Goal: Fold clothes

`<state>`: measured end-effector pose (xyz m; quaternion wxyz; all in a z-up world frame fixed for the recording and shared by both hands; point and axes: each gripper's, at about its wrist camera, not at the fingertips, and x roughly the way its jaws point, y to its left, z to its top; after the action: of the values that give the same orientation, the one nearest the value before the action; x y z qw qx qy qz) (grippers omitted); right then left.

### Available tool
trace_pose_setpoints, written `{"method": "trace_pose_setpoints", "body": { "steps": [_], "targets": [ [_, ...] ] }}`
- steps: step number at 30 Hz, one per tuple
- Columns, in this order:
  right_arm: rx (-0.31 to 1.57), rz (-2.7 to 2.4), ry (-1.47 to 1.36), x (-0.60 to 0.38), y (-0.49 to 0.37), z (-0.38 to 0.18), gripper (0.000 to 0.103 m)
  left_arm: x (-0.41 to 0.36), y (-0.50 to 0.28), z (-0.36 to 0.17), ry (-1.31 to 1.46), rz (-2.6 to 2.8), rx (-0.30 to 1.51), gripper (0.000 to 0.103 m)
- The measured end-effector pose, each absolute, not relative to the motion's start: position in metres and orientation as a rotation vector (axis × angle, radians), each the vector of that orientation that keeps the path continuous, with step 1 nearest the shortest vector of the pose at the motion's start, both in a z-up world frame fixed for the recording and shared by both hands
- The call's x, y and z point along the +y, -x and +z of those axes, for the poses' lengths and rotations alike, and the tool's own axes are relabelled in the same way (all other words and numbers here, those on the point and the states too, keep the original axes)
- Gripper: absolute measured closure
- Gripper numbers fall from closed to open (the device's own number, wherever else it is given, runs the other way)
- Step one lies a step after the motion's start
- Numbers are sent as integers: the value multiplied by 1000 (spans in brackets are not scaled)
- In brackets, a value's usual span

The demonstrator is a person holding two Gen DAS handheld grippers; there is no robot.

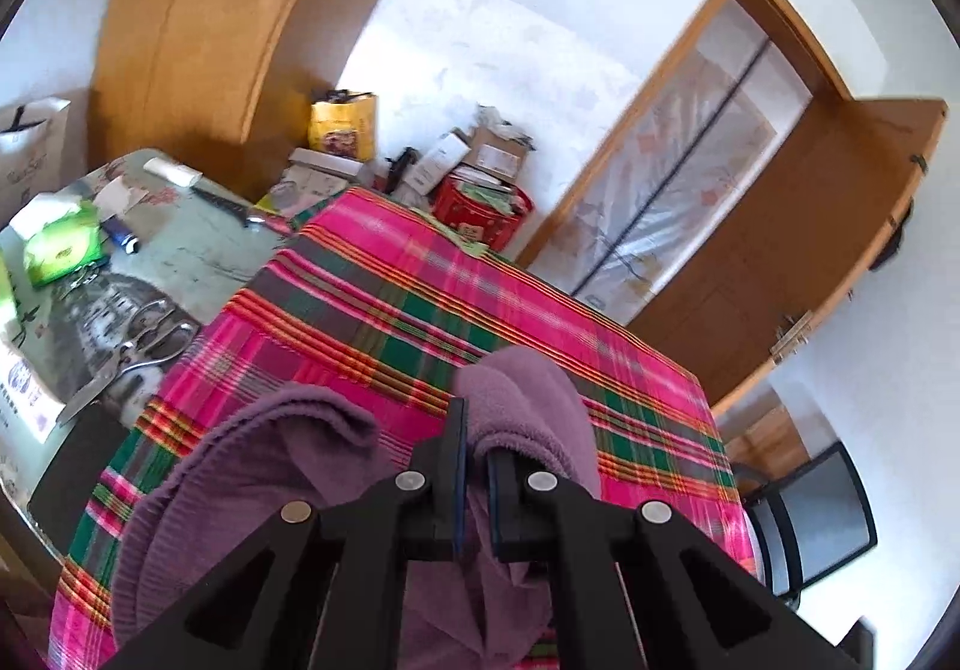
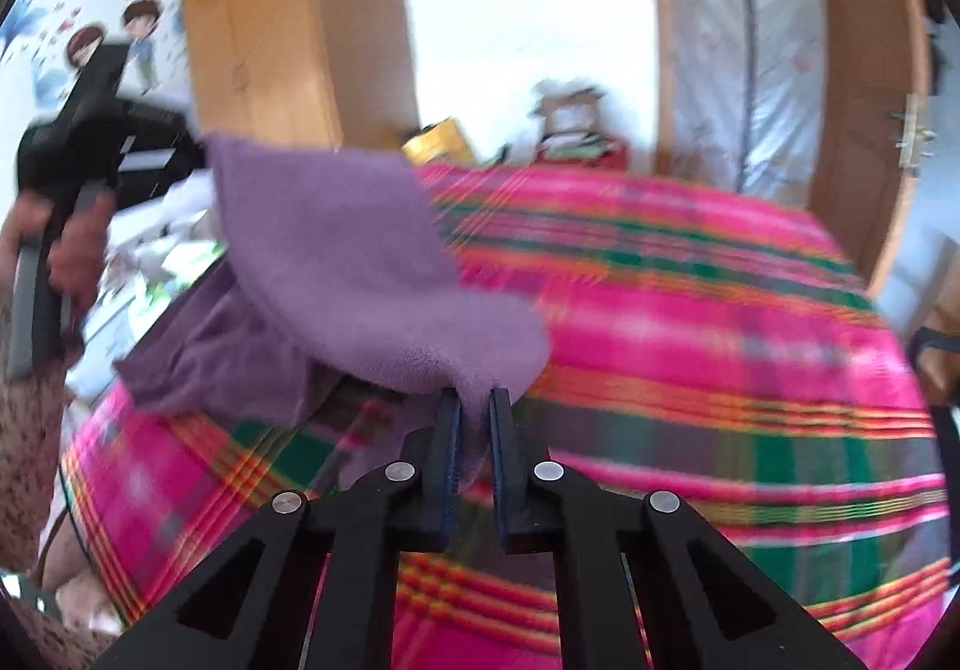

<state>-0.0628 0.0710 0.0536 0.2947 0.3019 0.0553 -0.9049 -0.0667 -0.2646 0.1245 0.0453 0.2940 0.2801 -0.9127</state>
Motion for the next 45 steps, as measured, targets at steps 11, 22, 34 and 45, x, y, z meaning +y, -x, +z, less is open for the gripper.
{"method": "trace_pose_setpoints", "body": {
  "steps": [11,22,34,45],
  "targets": [
    [-8,-2797,-790,171,69,92,94,-139,84,118,-1244,-3092,575,98],
    [86,-2940,-1031,207,71,58,93,-82,104,68,-1703,-3036,386,93],
    [209,-3026,-1086,212,103,42,93,-174,84,65,-1659,-2838,635,68],
    [282,-3008,-1181,215,97,37,77,-220,78,21,-1756,-2545,936,68]
  ]
}}
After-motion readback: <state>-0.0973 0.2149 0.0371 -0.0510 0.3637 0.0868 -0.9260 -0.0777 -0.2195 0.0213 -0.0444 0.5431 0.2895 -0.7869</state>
